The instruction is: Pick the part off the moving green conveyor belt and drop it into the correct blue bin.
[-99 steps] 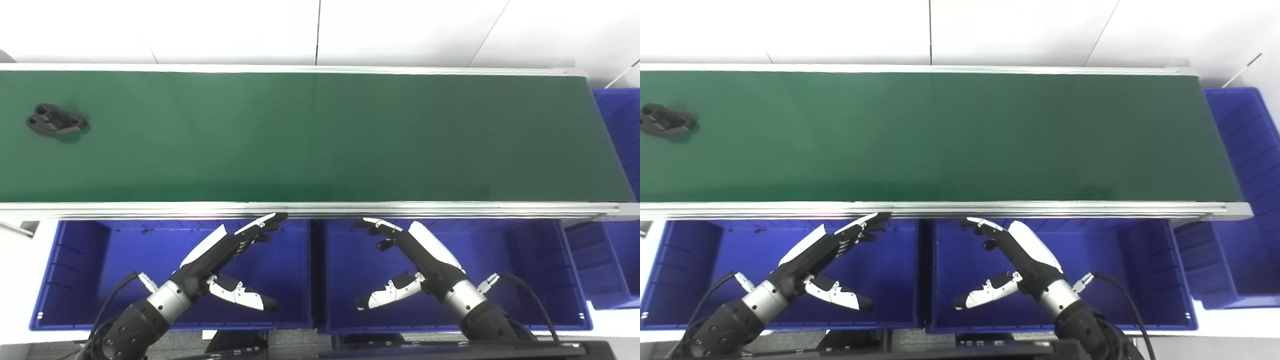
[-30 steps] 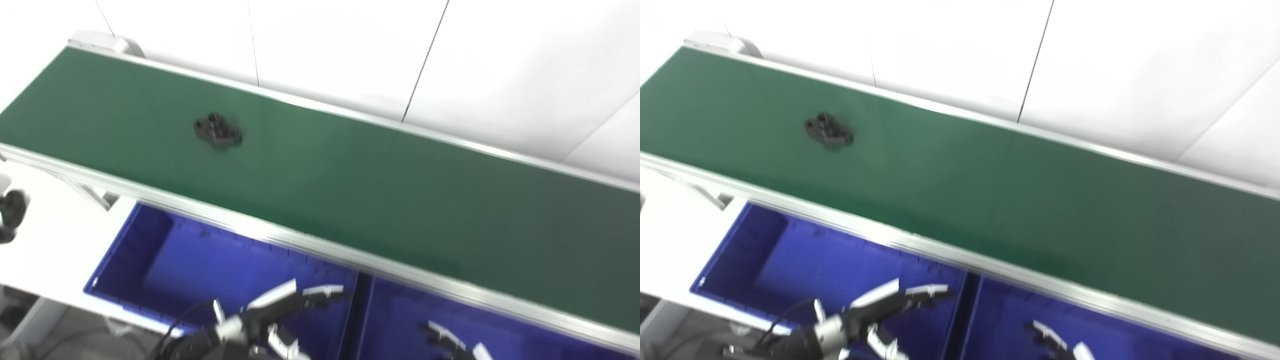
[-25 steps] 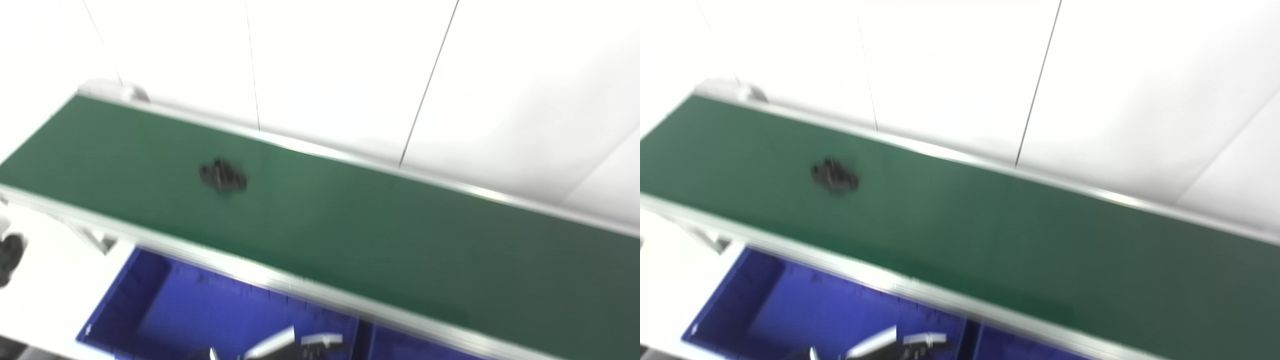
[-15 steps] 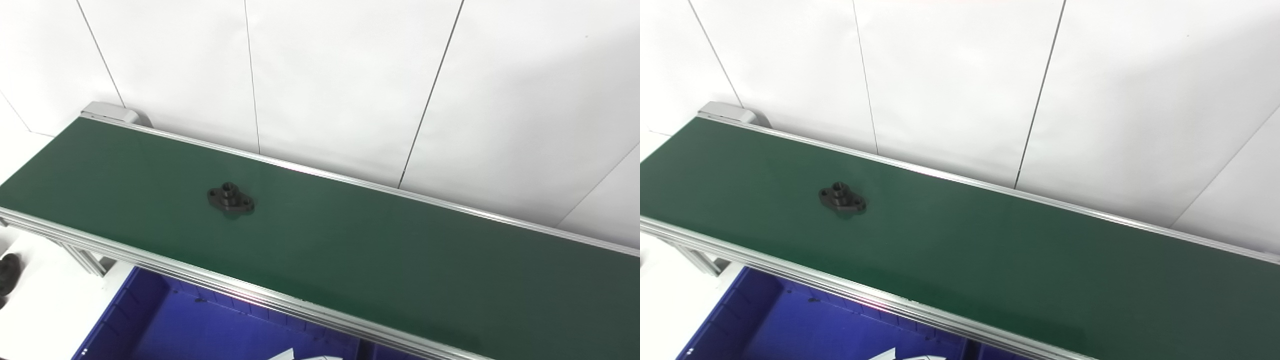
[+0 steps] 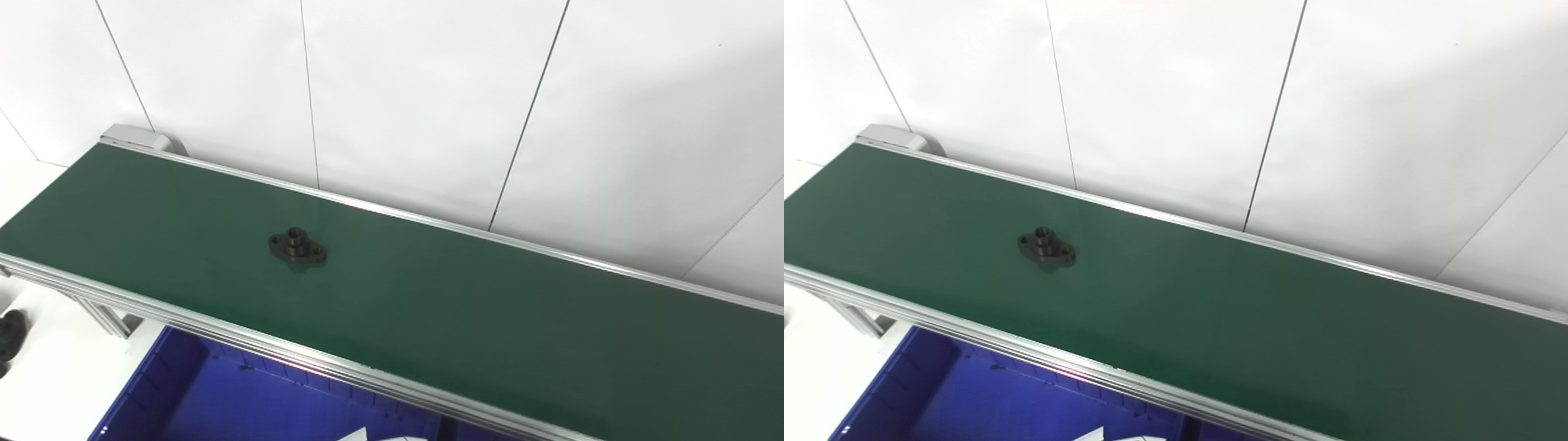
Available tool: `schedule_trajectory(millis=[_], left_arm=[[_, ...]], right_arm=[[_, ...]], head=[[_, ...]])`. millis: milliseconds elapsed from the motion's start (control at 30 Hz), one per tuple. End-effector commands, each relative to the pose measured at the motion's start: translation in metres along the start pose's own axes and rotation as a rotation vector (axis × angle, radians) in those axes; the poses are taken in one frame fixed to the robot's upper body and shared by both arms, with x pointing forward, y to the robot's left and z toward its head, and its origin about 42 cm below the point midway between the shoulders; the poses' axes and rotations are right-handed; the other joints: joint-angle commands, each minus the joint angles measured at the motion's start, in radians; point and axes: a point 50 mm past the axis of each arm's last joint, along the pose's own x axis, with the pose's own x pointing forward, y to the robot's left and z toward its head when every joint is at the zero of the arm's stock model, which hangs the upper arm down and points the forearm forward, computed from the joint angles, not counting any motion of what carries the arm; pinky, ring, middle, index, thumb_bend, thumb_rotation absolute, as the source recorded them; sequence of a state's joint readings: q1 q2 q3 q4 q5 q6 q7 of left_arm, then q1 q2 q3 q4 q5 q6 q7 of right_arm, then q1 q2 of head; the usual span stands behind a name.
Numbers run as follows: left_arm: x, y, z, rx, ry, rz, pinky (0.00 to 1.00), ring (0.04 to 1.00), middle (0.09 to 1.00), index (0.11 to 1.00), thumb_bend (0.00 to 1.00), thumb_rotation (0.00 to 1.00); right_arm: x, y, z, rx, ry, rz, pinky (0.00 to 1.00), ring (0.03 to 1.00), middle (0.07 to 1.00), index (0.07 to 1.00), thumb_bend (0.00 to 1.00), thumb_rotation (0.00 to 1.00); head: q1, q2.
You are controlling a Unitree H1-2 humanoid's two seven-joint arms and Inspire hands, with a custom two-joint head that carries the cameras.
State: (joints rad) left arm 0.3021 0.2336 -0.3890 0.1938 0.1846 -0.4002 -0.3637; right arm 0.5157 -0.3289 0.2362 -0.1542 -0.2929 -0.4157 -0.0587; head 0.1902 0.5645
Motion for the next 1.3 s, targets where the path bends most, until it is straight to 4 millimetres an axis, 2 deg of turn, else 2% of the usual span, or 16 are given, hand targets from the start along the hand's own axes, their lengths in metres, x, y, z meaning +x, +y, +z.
schedule_trajectory(millis=[0,67,200,400,533,667,733,800,933,1067,1267], left_arm=[[0.003,0.006,0.009,0.027,-0.056,0.015,0.85,0.918,0.930,0.894,0.93,0.23],[0.004,0.007,0.008,0.026,-0.064,0.016,0.85,0.920,0.932,0.896,0.93,0.22],[0.005,0.010,0.008,0.031,-0.068,0.019,0.87,0.929,0.937,0.900,0.93,0.22],[0.006,0.013,0.010,0.030,-0.063,0.024,0.90,0.942,0.944,0.913,0.93,0.23],[0.004,0.016,0.011,0.035,-0.058,0.029,0.90,0.951,0.952,0.921,0.94,0.25],[0.001,0.020,0.011,0.041,-0.063,0.034,0.91,0.953,0.962,0.929,0.94,0.26],[-0.001,0.023,0.010,0.037,-0.063,0.035,0.92,0.958,0.967,0.934,0.93,0.26],[-0.003,0.026,0.010,0.038,-0.061,0.035,0.93,0.965,0.973,0.939,0.93,0.26],[-0.009,0.031,0.009,0.034,-0.064,0.034,0.95,0.980,0.988,0.951,0.92,0.22],[-0.013,0.037,0.008,0.030,-0.065,0.034,0.97,0.985,0.992,0.958,0.91,0.21],[-0.018,0.048,0.009,0.026,-0.061,0.033,0.95,0.980,0.989,0.954,0.89,0.19]], right_arm=[[0.006,-0.005,0.022,0.044,-0.122,-0.074,0.64,0.697,0.739,0.769,0.91,0.28],[0.010,-0.007,0.034,0.057,-0.169,-0.099,0.65,0.696,0.728,0.756,0.91,0.24],[0.019,-0.016,0.054,0.037,-0.252,-0.119,0.67,0.713,0.740,0.770,0.89,0.27],[0.038,-0.025,0.066,-0.011,-0.295,-0.151,0.66,0.705,0.737,0.765,0.92,0.32],[0.053,-0.029,0.076,-0.057,-0.323,-0.167,0.67,0.706,0.737,0.769,0.91,0.39],[0.066,-0.031,0.086,-0.109,-0.323,-0.195,0.68,0.703,0.737,0.774,0.92,0.50],[0.077,-0.030,0.091,-0.116,-0.322,-0.196,0.68,0.705,0.743,0.779,0.91,0.51],[0.087,-0.029,0.097,-0.130,-0.308,-0.185,0.68,0.714,0.752,0.786,0.90,0.51],[0.109,-0.025,0.107,-0.138,-0.240,-0.127,0.66,0.738,0.787,0.821,0.85,0.45],[0.129,-0.021,0.115,-0.142,-0.211,-0.102,0.65,0.743,0.795,0.822,0.85,0.38],[0.160,-0.020,0.126,-0.178,-0.191,-0.077,0.66,0.742,0.795,0.832,0.85,0.39]], head=[[-0.006,0.007],[-0.020,0.014],[-0.046,0.027],[-0.095,0.049],[-0.147,0.074],[-0.205,0.094],[-0.274,0.113],[-0.303,0.122],[-0.352,0.151],[-0.379,0.176],[-0.400,0.207]])
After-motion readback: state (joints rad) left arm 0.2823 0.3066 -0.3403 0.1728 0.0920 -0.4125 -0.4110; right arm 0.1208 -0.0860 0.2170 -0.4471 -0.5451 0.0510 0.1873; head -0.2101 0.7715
